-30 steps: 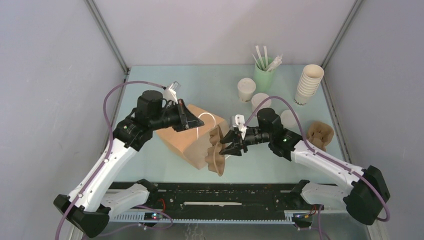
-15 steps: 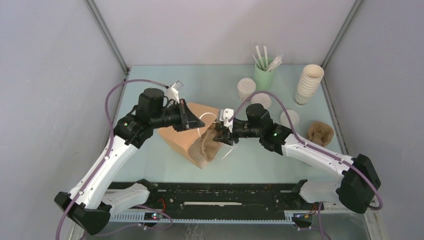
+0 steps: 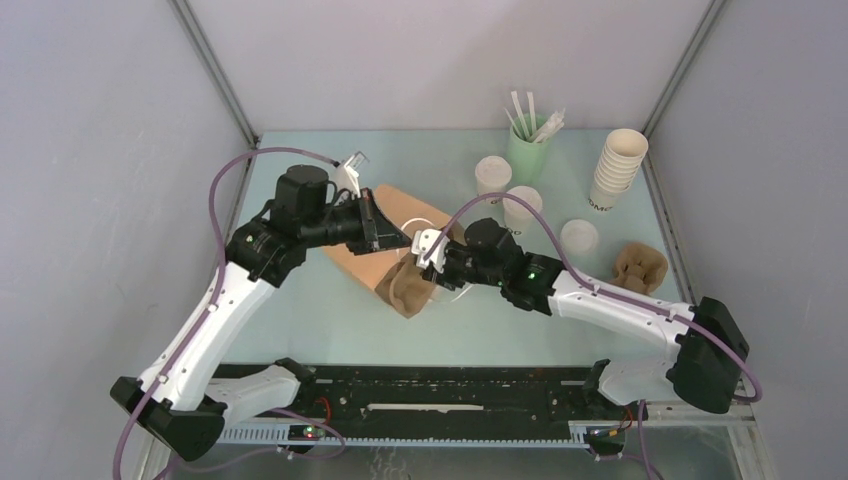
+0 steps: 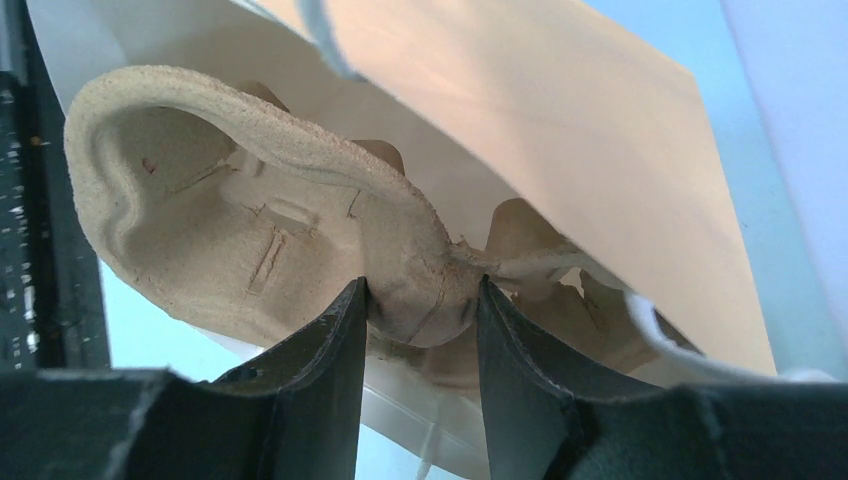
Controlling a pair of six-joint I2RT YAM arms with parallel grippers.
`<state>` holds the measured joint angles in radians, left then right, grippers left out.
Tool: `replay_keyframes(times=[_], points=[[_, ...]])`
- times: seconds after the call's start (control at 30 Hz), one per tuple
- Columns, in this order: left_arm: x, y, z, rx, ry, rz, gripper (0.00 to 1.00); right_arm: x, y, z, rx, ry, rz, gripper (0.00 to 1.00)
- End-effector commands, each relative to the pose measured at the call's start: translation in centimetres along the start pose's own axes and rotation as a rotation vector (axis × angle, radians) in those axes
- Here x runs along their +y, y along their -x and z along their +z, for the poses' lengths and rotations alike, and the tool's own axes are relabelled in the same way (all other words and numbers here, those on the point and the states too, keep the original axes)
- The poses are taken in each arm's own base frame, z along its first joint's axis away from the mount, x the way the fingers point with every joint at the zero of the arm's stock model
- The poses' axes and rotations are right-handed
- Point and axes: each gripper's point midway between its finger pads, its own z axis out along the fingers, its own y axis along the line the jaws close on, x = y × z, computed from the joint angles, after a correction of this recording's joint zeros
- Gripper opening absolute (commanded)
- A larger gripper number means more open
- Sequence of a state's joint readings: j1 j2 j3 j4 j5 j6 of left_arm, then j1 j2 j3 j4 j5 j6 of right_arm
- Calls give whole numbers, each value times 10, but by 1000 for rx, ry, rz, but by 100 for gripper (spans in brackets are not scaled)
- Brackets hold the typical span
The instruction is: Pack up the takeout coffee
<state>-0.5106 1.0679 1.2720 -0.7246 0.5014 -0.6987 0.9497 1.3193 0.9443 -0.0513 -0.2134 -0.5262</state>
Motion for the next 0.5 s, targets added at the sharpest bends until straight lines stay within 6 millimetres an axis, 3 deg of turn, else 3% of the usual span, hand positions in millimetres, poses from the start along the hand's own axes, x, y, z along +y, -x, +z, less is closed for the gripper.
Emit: replay_keyframes(times=[0.0,0.23,0.33,0.47], points=[[-27,5,-10,2,-90,38,0,-30,9,-12,53,-154,-11,38],[-24,0,-9,18,-89,39,0,-33,28,-35,-11,-138,49,38],[-21,-3,-7,26,-87,35,0,-31,23,-38,5,-115,22,38],[-22,-3,-7,29,-92,35,0,-41,14,-39,0,-99,108,37]])
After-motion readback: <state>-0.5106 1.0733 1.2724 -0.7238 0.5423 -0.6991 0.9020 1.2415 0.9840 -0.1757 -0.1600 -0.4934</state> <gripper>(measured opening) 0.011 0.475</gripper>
